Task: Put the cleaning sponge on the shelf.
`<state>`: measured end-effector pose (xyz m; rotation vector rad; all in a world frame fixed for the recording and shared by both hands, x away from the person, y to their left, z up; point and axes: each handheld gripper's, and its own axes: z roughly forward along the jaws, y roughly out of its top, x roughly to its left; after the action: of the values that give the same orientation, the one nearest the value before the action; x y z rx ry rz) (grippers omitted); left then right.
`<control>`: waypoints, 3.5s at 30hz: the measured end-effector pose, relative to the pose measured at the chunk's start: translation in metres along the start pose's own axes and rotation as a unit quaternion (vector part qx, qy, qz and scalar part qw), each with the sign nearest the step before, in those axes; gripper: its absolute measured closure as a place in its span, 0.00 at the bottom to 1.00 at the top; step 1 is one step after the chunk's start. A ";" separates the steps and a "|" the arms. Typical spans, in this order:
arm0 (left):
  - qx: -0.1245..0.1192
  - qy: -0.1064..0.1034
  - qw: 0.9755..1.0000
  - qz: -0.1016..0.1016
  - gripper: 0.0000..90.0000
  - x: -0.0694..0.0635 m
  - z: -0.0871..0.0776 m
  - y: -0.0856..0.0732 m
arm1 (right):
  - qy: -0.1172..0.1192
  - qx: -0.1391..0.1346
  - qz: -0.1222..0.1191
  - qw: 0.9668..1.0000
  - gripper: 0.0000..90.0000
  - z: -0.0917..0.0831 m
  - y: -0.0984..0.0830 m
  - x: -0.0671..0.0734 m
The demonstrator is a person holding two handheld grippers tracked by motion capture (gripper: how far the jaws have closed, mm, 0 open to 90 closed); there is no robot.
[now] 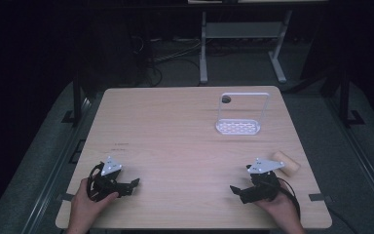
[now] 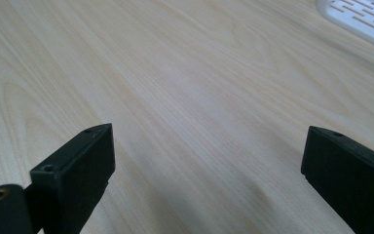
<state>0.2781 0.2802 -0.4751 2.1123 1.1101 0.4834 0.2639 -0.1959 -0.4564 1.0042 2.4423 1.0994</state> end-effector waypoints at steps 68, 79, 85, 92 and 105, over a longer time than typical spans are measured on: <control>0.000 0.000 1.000 0.000 0.14 0.000 0.000 0.000 | -0.080 -0.038 0.034 0.995 0.06 -0.057 0.001 -0.071; 0.000 0.000 1.000 0.000 0.14 0.000 0.000 0.000 | -0.093 -0.033 0.059 0.993 0.06 -0.060 -0.014 -0.092; 0.000 0.000 1.000 0.000 0.14 0.000 0.000 0.000 | -0.094 -0.037 0.061 0.993 0.06 -0.061 -0.016 -0.102; 0.000 0.000 1.000 0.000 0.14 0.000 0.000 0.000 | -0.087 -0.031 0.063 0.994 0.06 -0.057 -0.020 -0.112; 0.000 0.001 1.000 0.000 0.14 0.000 0.000 0.000 | -0.087 -0.017 0.092 0.992 0.07 -0.055 -0.039 -0.127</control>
<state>0.2782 0.2802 -0.4751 2.1124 1.1108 0.4845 0.3095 -0.3323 -0.4520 1.2792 2.2220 1.0553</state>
